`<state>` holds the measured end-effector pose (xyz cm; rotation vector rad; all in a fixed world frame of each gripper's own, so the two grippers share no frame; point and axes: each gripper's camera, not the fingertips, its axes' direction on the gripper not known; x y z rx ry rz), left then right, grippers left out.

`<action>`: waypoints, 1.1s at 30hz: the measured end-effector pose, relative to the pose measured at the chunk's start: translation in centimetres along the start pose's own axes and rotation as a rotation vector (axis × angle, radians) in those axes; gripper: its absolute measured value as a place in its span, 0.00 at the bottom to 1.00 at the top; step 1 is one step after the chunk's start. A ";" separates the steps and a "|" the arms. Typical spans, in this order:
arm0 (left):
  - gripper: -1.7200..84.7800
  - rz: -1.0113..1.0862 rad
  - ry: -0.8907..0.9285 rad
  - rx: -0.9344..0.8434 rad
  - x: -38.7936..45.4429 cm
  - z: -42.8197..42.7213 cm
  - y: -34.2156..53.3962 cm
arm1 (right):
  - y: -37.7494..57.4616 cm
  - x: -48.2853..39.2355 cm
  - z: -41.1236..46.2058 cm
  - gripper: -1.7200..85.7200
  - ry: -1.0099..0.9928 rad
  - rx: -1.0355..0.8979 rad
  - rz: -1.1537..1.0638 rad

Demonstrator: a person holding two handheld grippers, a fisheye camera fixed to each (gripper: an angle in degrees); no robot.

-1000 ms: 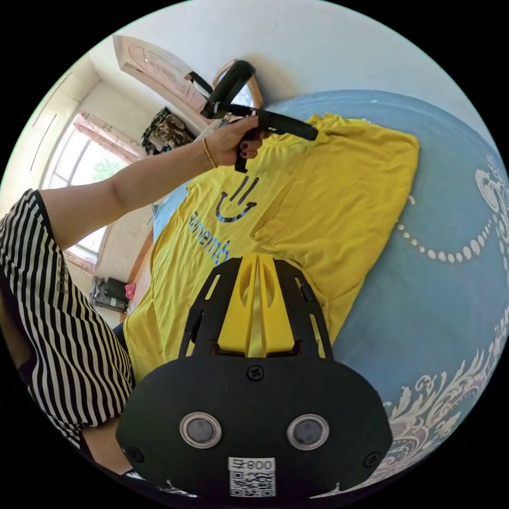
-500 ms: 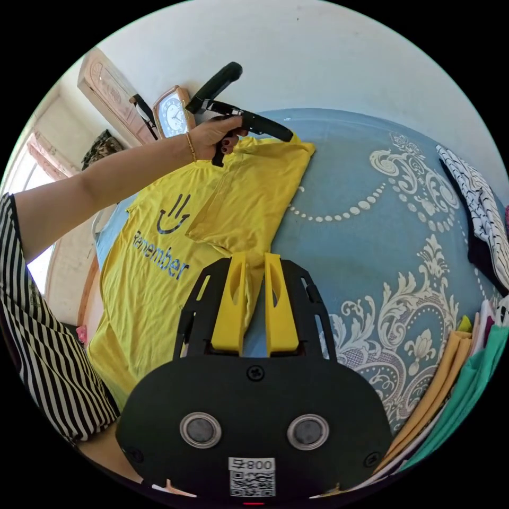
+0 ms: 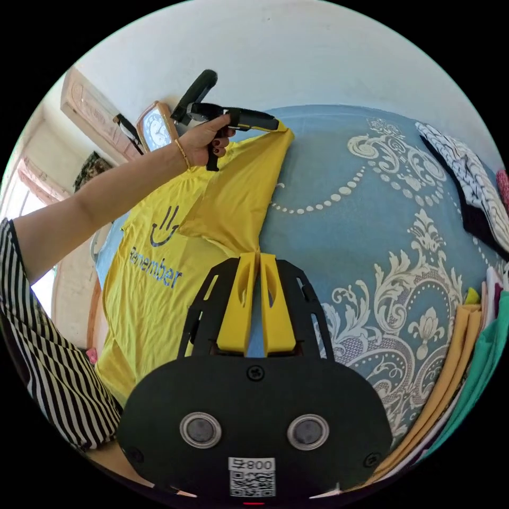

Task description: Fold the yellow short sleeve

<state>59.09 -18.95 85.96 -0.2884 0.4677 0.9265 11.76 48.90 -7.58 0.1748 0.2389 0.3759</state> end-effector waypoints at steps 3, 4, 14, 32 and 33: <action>0.03 -0.034 0.023 -0.025 -0.5 1.1 0.2 | 0.3 0.2 -0.1 0.03 0.053 -0.010 0.022; 0.03 -0.038 0.029 -0.018 -0.5 1.0 0.3 | 0.3 -0.1 -0.4 0.03 0.043 0.010 0.012; 0.03 -0.018 0.041 0.013 0.5 -0.5 0.1 | 0.1 -3.5 0.2 0.10 0.064 -0.025 -0.170; 0.03 -0.006 0.046 0.038 4.0 -3.1 0.6 | 1.7 -4.4 -2.0 0.04 0.071 0.082 -0.170; 0.03 -0.002 0.046 0.028 4.3 -3.2 0.9 | 1.8 -4.3 -2.1 0.05 0.064 0.083 -0.164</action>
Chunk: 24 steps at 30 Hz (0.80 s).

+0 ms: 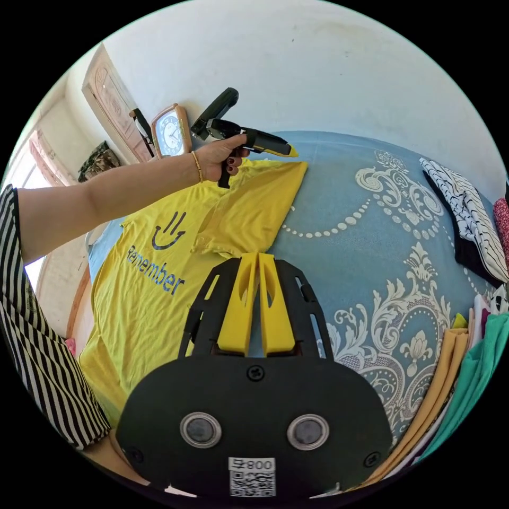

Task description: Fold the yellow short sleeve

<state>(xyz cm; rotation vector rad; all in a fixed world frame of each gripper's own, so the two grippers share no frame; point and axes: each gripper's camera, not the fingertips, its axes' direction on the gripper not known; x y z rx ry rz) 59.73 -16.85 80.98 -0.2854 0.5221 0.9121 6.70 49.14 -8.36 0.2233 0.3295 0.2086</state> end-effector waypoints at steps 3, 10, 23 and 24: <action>0.04 0.009 -0.017 -0.020 0.7 -0.3 0.4 | -0.1 -0.1 0.2 0.09 -0.030 -0.036 -0.010; 0.04 0.064 -0.064 -0.088 3.4 -0.8 -0.1 | -0.3 -1.5 1.6 0.10 0.006 -0.118 -0.049; 0.04 0.076 -0.081 -0.022 7.6 -7.5 1.0 | -0.4 -3.7 1.0 0.03 0.144 -0.063 -0.071; 0.05 0.080 -0.083 -0.013 8.0 -8.5 1.4 | -0.6 -3.8 1.5 0.03 0.141 -0.096 -0.072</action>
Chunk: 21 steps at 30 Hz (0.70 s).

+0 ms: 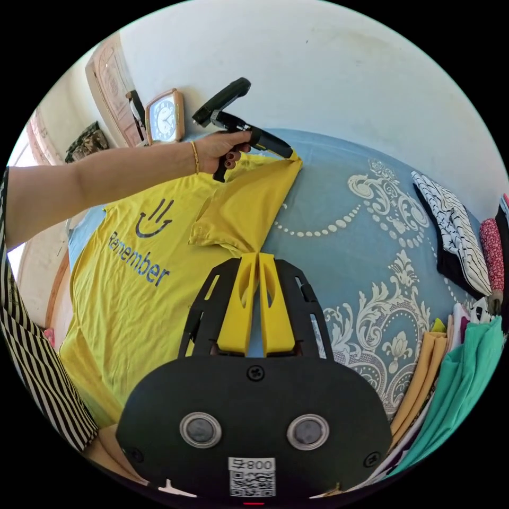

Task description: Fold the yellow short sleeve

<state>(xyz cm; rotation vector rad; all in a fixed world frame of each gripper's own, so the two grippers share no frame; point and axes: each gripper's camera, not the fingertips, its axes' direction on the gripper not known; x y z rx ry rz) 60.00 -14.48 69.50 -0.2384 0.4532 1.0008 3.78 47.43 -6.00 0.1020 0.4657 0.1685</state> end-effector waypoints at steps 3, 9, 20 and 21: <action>0.07 0.004 -0.005 0.052 0.7 -3.7 1.2 | -0.1 0.1 0.0 0.04 0.016 0.008 0.032; 0.07 0.017 0.137 0.124 3.7 -11.9 7.3 | 0.0 0.2 -2.0 0.06 -0.145 0.193 0.023; 0.03 0.113 0.154 -0.058 9.7 -19.1 16.9 | -3.2 -2.2 2.1 0.03 -0.130 -0.002 -0.004; 0.03 0.116 0.166 -0.027 9.7 -20.7 17.5 | -3.4 -2.4 2.0 0.03 -0.134 0.024 0.000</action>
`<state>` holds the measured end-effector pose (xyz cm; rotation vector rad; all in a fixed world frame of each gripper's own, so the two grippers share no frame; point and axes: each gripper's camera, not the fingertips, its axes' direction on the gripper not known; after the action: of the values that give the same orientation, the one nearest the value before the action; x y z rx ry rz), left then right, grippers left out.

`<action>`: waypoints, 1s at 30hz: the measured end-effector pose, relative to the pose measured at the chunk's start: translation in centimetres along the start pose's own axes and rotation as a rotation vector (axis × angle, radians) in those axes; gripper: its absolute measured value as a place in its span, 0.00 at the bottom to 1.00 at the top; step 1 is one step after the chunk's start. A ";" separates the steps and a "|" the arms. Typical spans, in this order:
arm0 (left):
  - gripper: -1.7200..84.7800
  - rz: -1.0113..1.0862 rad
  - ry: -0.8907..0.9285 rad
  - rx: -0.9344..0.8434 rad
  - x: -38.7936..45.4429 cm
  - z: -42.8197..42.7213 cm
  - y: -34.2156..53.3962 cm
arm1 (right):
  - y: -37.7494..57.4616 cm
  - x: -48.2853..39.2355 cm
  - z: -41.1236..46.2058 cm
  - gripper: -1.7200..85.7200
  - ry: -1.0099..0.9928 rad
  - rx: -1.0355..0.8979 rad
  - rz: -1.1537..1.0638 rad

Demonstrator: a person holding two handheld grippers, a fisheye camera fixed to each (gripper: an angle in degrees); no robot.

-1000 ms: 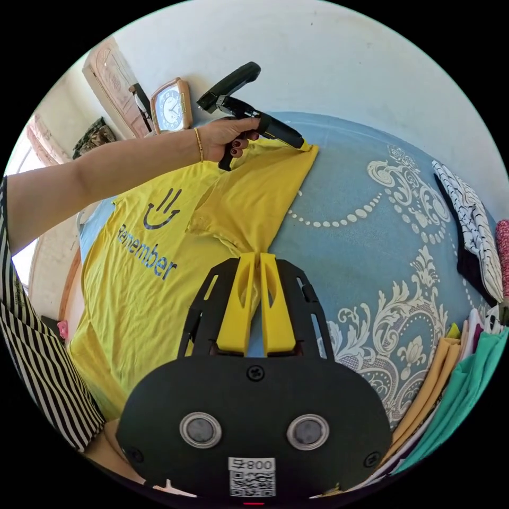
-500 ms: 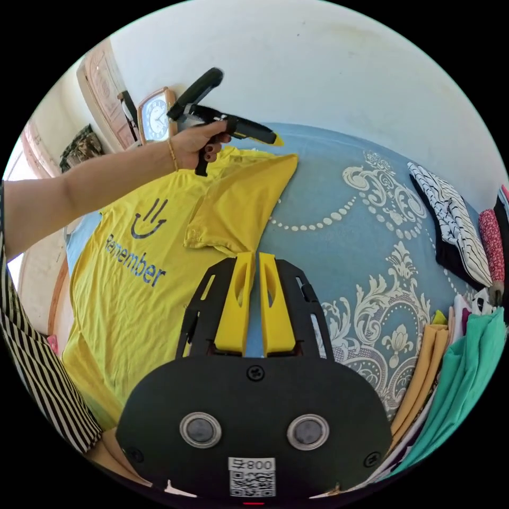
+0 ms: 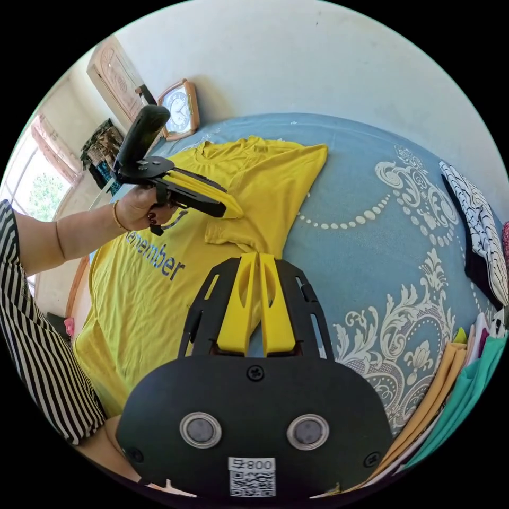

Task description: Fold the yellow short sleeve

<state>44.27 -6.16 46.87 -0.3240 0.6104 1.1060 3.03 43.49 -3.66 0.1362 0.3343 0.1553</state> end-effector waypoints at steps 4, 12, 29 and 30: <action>0.03 -0.022 -0.017 -0.072 0.3 -2.1 2.3 | -1.5 -0.9 2.3 0.03 -0.049 -0.096 -0.024; 0.03 -0.169 -0.005 0.094 0.5 -15.2 9.9 | -3.9 -2.7 2.9 0.02 -0.088 -0.023 -0.026; 0.11 -1.329 -0.465 0.767 -2.2 -53.4 55.7 | -15.9 -12.1 8.6 0.02 -0.239 -0.054 -0.197; 0.12 -1.366 -0.428 0.812 -2.8 -54.4 57.5 | -17.2 -12.5 8.9 0.02 -0.252 -0.034 -0.198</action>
<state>-24.69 -12.71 8.42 0.2235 0.2762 -0.4203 -3.43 23.56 5.86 0.0874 0.0931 -0.0530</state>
